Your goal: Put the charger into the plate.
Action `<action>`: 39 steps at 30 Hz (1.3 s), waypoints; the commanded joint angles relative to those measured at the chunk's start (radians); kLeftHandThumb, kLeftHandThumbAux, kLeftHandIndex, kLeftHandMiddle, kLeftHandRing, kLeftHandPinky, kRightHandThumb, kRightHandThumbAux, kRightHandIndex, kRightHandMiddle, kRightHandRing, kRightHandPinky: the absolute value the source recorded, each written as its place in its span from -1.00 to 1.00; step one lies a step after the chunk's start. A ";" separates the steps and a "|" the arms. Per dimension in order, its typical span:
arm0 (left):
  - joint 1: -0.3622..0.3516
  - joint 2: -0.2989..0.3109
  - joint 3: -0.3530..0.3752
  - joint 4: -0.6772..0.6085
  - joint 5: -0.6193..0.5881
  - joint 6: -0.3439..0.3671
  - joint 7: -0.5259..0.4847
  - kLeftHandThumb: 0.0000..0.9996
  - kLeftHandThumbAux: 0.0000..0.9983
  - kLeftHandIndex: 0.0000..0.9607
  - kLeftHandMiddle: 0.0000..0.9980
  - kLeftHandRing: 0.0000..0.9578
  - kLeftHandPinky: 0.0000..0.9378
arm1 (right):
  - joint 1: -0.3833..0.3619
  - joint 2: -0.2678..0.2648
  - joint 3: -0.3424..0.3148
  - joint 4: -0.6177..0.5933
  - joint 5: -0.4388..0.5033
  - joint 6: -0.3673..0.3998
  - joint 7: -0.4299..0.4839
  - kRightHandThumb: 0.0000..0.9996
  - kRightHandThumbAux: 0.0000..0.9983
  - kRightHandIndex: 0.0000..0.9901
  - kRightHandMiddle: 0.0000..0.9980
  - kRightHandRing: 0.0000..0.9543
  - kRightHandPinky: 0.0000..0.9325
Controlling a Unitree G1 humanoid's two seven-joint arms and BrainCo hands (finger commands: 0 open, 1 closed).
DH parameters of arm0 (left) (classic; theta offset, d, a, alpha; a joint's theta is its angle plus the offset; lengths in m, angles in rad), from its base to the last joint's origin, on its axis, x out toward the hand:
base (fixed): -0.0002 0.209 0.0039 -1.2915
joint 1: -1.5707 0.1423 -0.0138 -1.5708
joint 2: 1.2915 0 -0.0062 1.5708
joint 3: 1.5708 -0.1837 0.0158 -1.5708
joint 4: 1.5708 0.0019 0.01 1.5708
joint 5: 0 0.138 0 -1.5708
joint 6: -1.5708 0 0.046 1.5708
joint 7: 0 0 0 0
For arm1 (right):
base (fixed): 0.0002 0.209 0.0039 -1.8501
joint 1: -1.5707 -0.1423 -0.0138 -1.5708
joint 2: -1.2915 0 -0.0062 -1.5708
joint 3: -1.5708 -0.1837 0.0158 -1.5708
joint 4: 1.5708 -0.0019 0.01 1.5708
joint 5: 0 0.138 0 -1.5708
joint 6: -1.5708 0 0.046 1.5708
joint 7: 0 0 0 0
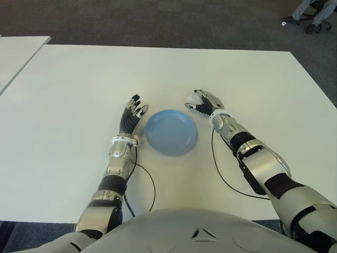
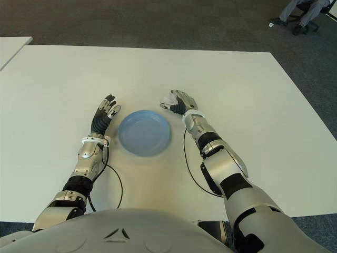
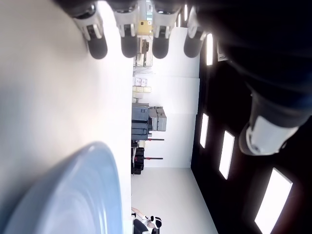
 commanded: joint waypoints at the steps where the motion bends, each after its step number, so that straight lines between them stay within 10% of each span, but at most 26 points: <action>1: 0.026 -0.005 0.000 0.001 -0.005 0.020 -0.018 -1.00 0.14 -1.00 -1.00 -1.00 -0.98 | 0.066 0.024 -0.004 0.046 0.014 0.027 0.051 -0.40 -0.54 -1.00 -1.00 -1.00 -1.00; 20: 0.032 0.000 -0.001 -0.009 0.005 0.022 -0.012 -1.00 0.11 -1.00 -1.00 -1.00 -0.98 | 0.076 0.003 -0.039 0.067 0.044 0.024 0.046 -0.61 -0.20 -1.00 -1.00 -1.00 -1.00; 39: 0.033 0.005 0.006 -0.008 0.001 0.028 -0.013 -1.00 0.12 -1.00 -0.99 -1.00 -0.98 | 0.063 -0.261 0.059 -0.071 -0.049 -0.187 0.108 -0.89 0.01 -1.00 -1.00 -1.00 -1.00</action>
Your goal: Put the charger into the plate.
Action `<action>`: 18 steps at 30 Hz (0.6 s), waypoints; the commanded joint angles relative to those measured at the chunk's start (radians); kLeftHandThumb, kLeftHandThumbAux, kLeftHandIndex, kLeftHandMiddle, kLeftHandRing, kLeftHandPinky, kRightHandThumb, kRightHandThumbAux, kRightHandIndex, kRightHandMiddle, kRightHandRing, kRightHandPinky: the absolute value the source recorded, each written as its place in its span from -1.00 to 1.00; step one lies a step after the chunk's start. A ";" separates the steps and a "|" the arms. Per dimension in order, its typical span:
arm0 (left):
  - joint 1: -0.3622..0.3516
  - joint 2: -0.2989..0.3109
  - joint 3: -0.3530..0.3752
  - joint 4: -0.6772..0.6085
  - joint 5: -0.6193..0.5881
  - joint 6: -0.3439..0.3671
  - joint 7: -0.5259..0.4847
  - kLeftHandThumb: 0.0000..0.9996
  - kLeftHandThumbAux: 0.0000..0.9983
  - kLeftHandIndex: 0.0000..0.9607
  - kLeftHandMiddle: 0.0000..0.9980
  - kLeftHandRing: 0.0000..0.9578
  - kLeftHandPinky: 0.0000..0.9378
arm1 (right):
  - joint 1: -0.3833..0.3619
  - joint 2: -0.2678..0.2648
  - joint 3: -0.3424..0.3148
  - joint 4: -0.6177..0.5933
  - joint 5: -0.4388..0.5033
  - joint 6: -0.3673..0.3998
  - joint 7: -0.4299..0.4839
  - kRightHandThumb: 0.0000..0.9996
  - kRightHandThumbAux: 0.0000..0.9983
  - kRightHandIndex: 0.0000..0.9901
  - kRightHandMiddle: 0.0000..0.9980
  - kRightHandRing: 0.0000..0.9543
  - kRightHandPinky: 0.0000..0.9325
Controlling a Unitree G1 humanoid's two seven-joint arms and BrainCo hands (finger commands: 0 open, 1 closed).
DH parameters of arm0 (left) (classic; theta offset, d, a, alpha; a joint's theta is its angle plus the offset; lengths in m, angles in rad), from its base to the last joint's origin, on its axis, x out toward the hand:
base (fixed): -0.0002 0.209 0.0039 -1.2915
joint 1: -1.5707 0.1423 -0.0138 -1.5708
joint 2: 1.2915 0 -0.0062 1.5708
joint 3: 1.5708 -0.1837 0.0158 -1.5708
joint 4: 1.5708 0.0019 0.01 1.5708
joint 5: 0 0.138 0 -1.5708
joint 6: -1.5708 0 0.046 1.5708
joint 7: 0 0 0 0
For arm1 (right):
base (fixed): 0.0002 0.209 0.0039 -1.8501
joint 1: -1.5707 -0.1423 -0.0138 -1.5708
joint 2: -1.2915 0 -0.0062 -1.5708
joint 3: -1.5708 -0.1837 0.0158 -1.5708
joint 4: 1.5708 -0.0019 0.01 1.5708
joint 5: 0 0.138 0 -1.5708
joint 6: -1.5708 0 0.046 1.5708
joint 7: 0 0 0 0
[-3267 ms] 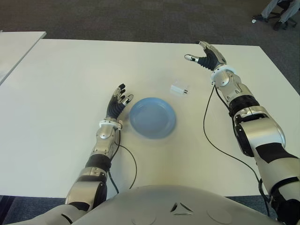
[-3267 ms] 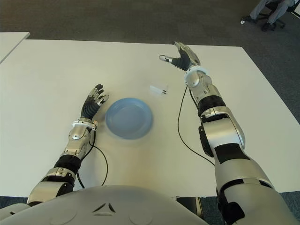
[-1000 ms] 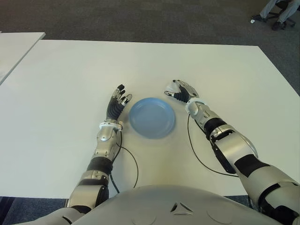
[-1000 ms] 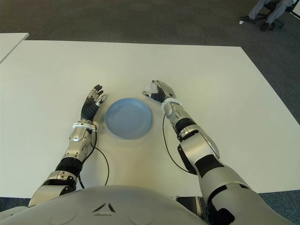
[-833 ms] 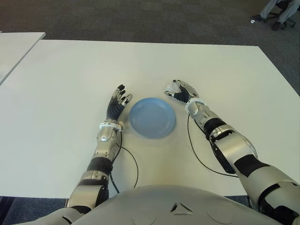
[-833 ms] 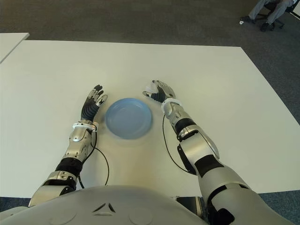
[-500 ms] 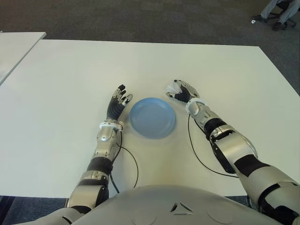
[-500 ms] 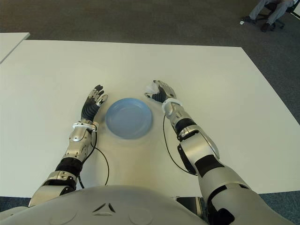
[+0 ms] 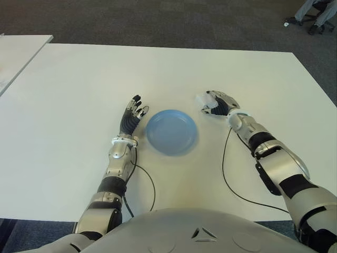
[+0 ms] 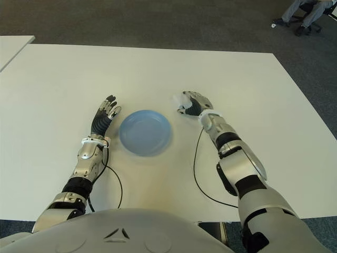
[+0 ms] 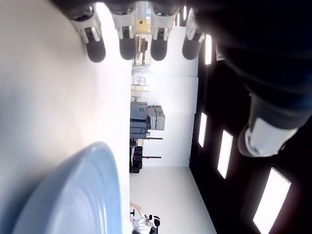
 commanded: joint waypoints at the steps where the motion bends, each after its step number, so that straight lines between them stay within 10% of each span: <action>1: 0.019 0.004 0.004 0.009 0.002 0.027 -0.006 -1.00 0.12 -1.00 -0.99 -1.00 -0.99 | 0.042 -0.054 0.027 -0.045 -0.035 -0.047 0.033 -0.90 0.01 -1.00 -1.00 -1.00 -1.00; 18: 0.016 0.013 0.013 0.017 -0.008 0.030 -0.016 -1.00 0.11 -1.00 -0.99 -1.00 -0.97 | 0.185 -0.255 0.004 -0.271 -0.051 -0.207 0.038 -1.00 0.07 -1.00 -0.96 -0.99 -1.00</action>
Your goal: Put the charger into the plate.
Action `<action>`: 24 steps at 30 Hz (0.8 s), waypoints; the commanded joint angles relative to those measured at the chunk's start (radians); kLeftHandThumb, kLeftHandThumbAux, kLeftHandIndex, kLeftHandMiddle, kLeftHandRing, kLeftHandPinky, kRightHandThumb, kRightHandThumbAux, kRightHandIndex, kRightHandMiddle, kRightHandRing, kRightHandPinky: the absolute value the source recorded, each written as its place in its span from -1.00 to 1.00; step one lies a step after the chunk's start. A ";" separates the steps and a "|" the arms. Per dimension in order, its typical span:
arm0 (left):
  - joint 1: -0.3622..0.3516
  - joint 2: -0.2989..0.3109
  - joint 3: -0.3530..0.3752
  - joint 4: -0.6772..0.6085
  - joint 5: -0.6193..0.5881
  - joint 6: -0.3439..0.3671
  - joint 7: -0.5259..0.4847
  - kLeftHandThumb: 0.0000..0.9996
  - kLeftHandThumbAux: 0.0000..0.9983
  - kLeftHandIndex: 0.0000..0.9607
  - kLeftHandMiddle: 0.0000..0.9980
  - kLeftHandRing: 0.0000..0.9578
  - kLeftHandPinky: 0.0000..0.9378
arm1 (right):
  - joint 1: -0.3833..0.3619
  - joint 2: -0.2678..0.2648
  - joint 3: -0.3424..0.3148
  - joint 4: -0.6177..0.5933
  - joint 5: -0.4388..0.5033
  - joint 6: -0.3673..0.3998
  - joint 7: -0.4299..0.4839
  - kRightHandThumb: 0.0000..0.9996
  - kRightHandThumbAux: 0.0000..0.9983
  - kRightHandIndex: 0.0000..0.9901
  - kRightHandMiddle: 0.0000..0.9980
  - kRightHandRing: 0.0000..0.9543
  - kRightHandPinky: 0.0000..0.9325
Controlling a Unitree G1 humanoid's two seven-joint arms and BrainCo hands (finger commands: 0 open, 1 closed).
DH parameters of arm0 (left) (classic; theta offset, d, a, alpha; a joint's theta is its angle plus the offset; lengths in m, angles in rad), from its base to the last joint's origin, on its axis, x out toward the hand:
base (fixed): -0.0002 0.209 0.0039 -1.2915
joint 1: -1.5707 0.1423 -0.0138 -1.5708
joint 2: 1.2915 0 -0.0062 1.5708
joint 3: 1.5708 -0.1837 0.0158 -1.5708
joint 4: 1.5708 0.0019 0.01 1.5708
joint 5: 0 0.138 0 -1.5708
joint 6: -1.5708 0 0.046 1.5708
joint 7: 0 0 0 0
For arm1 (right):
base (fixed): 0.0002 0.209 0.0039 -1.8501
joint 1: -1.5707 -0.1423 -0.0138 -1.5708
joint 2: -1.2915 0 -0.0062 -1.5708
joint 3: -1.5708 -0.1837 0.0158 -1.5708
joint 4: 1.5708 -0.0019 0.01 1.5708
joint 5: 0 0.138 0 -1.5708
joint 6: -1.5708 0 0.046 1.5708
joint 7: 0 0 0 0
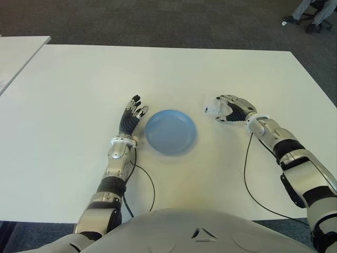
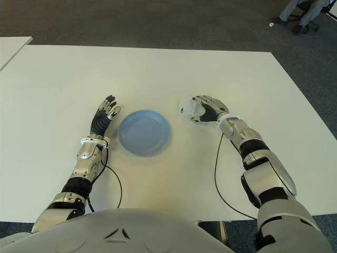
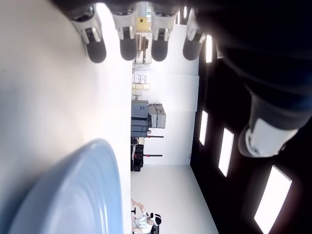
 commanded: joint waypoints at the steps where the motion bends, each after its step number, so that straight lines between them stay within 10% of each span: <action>1: 0.016 0.010 0.010 0.017 -0.008 0.028 -0.018 -1.00 0.11 -1.00 -0.99 -1.00 -0.97 | 0.042 -0.040 -0.011 -0.048 -0.008 -0.031 0.023 -1.00 0.07 -1.00 -0.96 -0.99 -1.00; 24: 0.013 0.020 0.010 0.030 -0.011 0.029 -0.023 -1.00 0.14 -1.00 -0.99 -1.00 -0.97 | 0.129 -0.097 -0.072 -0.153 0.005 -0.099 0.059 -1.00 0.06 -1.00 -0.90 -0.95 -1.00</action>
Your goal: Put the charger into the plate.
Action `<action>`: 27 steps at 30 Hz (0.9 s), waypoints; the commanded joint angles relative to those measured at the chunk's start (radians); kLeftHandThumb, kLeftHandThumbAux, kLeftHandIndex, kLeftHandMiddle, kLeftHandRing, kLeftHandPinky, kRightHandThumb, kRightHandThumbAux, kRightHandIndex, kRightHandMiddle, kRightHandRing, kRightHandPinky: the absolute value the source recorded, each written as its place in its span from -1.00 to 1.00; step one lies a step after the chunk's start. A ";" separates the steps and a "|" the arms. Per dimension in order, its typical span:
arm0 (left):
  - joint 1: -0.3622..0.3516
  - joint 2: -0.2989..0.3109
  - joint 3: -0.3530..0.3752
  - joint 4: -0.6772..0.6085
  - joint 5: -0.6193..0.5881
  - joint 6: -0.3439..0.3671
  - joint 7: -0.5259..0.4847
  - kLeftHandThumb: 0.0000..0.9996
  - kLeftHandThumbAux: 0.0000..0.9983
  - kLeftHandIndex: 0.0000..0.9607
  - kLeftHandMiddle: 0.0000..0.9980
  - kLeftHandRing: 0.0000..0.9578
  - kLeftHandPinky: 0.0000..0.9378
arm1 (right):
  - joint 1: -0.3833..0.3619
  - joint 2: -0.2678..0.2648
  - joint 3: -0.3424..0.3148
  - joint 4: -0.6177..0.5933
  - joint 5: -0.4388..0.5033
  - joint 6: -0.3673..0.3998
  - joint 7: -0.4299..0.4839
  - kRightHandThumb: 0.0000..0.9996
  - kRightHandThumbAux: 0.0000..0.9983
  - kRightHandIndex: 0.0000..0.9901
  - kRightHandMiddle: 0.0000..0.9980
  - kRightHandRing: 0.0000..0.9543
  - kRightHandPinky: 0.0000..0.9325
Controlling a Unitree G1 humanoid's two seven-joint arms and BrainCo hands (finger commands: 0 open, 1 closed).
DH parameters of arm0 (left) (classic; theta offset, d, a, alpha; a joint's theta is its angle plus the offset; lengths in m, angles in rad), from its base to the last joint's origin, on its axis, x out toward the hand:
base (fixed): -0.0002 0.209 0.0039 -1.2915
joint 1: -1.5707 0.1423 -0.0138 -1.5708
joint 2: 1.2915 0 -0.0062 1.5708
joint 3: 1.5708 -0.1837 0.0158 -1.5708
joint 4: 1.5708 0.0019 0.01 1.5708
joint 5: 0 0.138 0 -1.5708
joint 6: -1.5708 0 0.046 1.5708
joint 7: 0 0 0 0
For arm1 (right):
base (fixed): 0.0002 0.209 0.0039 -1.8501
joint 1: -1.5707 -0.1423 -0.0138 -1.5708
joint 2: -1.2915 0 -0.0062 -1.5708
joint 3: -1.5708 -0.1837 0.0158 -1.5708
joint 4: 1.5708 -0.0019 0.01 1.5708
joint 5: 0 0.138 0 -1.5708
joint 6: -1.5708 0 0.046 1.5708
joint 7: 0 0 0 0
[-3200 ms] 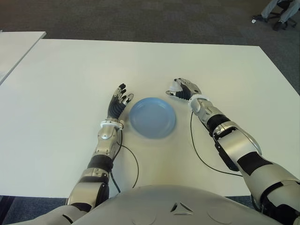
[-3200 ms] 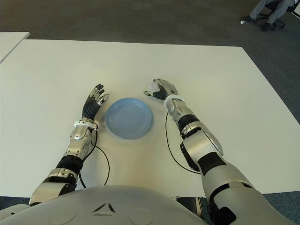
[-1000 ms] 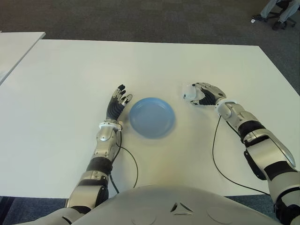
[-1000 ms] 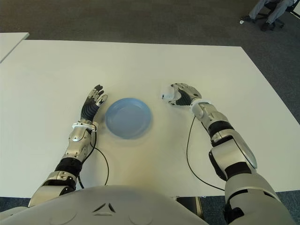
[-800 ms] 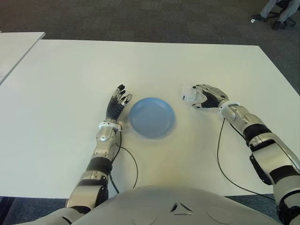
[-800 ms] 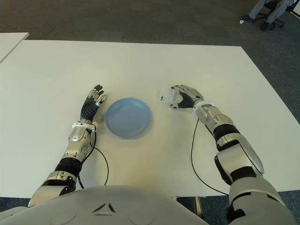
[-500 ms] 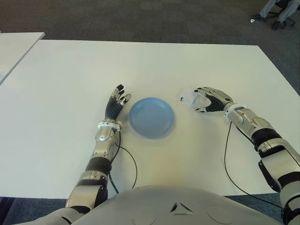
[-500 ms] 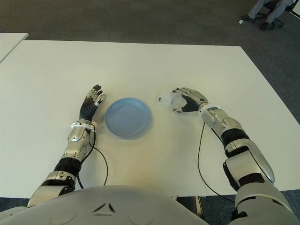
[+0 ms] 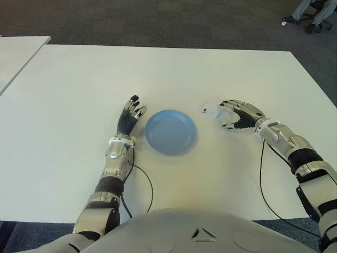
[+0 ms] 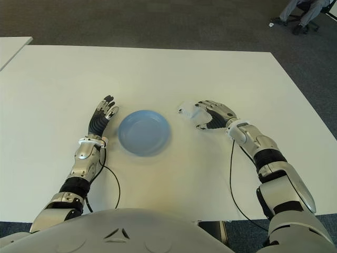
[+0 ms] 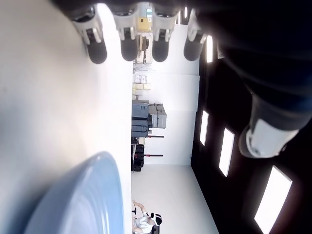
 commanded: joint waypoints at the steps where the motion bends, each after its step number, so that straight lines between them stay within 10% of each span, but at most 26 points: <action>1: 0.013 0.003 0.005 0.026 0.006 0.022 -0.004 -1.00 0.14 -1.00 -0.99 -1.00 -0.96 | 0.024 -0.016 -0.013 -0.022 0.000 -0.027 0.010 -1.00 0.06 -1.00 -0.90 -0.95 -1.00; 27: 0.000 0.001 0.005 0.059 0.025 0.005 0.019 -1.00 0.15 -1.00 -0.99 -0.99 -0.95 | 0.056 0.079 -0.072 -0.123 -0.012 0.084 -0.113 -0.74 -0.15 -1.00 -1.00 -1.00 -1.00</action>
